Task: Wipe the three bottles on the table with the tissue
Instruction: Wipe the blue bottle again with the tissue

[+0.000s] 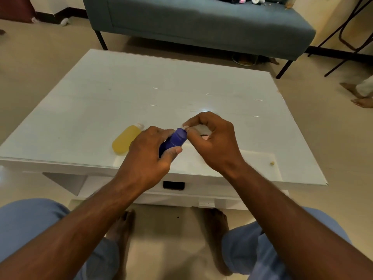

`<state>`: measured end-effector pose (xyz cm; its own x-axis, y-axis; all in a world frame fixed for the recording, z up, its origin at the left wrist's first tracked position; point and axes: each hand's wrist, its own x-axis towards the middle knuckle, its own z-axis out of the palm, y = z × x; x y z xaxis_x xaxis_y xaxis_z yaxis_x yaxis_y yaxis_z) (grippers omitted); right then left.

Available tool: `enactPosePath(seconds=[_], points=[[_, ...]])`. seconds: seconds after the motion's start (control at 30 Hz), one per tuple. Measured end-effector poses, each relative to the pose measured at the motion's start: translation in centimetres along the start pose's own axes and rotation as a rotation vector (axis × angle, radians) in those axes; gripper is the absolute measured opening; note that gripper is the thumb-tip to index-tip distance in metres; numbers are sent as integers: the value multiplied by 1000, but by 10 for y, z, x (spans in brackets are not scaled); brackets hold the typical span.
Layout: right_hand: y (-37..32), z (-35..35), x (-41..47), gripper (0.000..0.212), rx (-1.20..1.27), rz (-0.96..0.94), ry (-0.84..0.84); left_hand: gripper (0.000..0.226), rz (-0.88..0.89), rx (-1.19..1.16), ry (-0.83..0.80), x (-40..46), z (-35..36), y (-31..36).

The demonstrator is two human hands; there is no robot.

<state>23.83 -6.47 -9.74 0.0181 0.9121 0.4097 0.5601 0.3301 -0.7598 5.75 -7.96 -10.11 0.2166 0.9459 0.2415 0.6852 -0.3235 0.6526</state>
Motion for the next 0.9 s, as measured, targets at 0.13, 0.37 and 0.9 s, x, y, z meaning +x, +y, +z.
enactPosePath(seconds=[0.13,0.37,0.9], points=[[-1,2,-4,10,-28,-49,-14,46,-28,8,-7,2,-2,-1],[-10,3,-7,12,15,-150,-8,46,-25,46,1,5,-2,-5],[-9,-2,-7,8,-7,-87,-37,46,4,16,-16,2,-1,-3]])
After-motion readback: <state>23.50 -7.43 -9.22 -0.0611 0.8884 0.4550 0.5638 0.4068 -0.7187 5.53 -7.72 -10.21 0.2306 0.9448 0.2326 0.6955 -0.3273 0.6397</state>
